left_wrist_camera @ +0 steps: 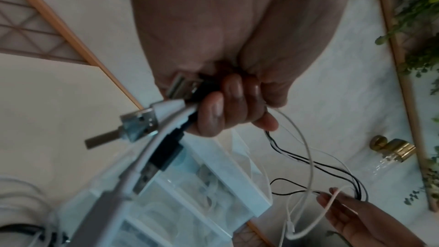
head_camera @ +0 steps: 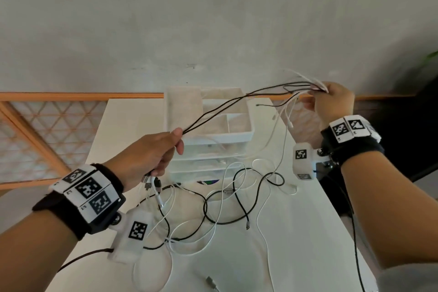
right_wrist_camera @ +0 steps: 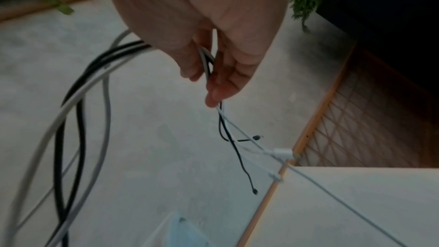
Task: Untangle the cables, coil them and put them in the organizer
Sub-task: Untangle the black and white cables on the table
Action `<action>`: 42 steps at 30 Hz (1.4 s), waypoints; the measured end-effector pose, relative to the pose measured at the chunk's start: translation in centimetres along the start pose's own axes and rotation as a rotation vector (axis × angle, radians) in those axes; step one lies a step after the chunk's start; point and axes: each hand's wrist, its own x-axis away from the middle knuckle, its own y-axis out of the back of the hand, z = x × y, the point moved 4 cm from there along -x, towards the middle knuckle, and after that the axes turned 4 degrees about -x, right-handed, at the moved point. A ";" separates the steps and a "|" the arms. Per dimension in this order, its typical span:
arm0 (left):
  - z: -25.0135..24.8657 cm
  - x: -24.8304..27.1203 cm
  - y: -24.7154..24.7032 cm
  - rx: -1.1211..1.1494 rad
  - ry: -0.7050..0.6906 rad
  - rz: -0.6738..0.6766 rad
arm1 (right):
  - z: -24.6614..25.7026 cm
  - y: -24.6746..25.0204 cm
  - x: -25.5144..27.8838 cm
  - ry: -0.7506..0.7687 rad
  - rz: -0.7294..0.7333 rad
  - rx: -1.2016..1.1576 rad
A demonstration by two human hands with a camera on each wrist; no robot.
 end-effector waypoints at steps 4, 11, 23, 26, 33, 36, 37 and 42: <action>1.8 0.2 0.9 -0.058 0.039 -0.062 | -0.4 -0.4 0.1 0.081 -0.050 -0.136; 2.5 -0.2 0.3 -0.176 0.065 -0.024 | 6.9 -2.0 -0.6 0.349 0.024 -0.315; 3.7 -1.6 -0.2 -0.356 0.059 -0.071 | -10.3 -3.5 0.4 -0.122 0.342 0.396; 3.0 -1.5 -0.5 -0.419 -0.004 -0.095 | -17.8 -2.9 3.1 -0.368 0.534 0.652; -0.1 -1.6 -2.0 -0.539 -0.202 -0.136 | -11.0 -1.3 4.7 -0.096 0.393 0.815; -2.1 -1.6 -3.5 -0.640 -0.294 -0.079 | -2.1 -2.5 7.9 0.092 0.554 0.270; -2.6 -1.7 -4.1 -0.669 -0.331 -0.061 | 0.3 -3.4 10.0 0.119 0.682 0.156; -4.3 -0.8 -6.4 -0.706 -0.468 0.008 | -0.5 -8.3 16.6 0.284 0.955 0.450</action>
